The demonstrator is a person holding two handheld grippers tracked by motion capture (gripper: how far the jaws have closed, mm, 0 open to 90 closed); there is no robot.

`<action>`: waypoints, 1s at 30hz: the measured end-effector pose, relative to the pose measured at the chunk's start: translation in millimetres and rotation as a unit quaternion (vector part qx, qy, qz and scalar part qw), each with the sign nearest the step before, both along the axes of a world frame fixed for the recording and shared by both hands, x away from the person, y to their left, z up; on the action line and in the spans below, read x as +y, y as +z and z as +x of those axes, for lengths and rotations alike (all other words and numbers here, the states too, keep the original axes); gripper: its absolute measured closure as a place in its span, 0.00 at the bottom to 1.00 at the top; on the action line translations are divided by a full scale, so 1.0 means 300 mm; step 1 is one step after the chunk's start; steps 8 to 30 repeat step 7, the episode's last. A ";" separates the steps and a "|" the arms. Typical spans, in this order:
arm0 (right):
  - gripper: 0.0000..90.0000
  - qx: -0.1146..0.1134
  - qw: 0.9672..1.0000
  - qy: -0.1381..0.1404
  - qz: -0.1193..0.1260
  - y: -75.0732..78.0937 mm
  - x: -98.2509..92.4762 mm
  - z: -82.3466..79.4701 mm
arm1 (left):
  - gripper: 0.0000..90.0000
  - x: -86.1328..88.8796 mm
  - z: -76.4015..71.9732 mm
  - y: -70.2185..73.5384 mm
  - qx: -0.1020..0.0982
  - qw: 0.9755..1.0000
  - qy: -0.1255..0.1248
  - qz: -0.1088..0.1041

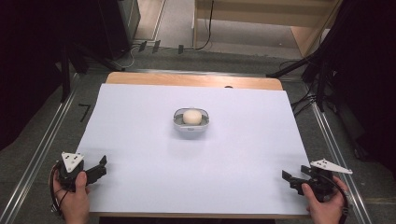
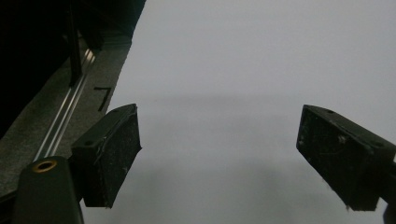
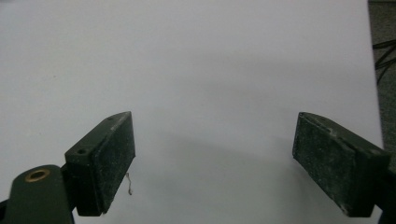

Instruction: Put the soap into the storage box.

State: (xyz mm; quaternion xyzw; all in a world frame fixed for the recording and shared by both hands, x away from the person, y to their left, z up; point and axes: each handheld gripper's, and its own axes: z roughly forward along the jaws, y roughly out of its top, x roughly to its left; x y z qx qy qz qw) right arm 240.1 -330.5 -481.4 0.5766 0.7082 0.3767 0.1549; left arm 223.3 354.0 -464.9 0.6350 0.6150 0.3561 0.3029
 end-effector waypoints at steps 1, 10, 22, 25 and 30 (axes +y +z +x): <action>0.15 -0.001 1.000 -0.002 0.004 -0.001 -0.007 -0.005 | 0.16 0.000 0.000 0.000 0.000 1.000 0.001 0.000; 0.16 -0.013 1.000 -0.014 0.013 -0.002 -0.032 -0.021 | 0.16 0.000 0.001 0.000 0.001 1.000 0.001 0.000; 0.16 -0.013 1.000 -0.014 0.013 -0.002 -0.032 -0.021 | 0.16 0.000 0.001 0.000 0.001 1.000 0.001 0.000; 0.16 -0.013 1.000 -0.014 0.013 -0.002 -0.032 -0.021 | 0.16 0.000 0.001 0.000 0.001 1.000 0.001 0.000; 0.16 -0.013 1.000 -0.014 0.013 -0.002 -0.032 -0.021 | 0.16 0.000 0.001 0.000 0.001 1.000 0.001 0.000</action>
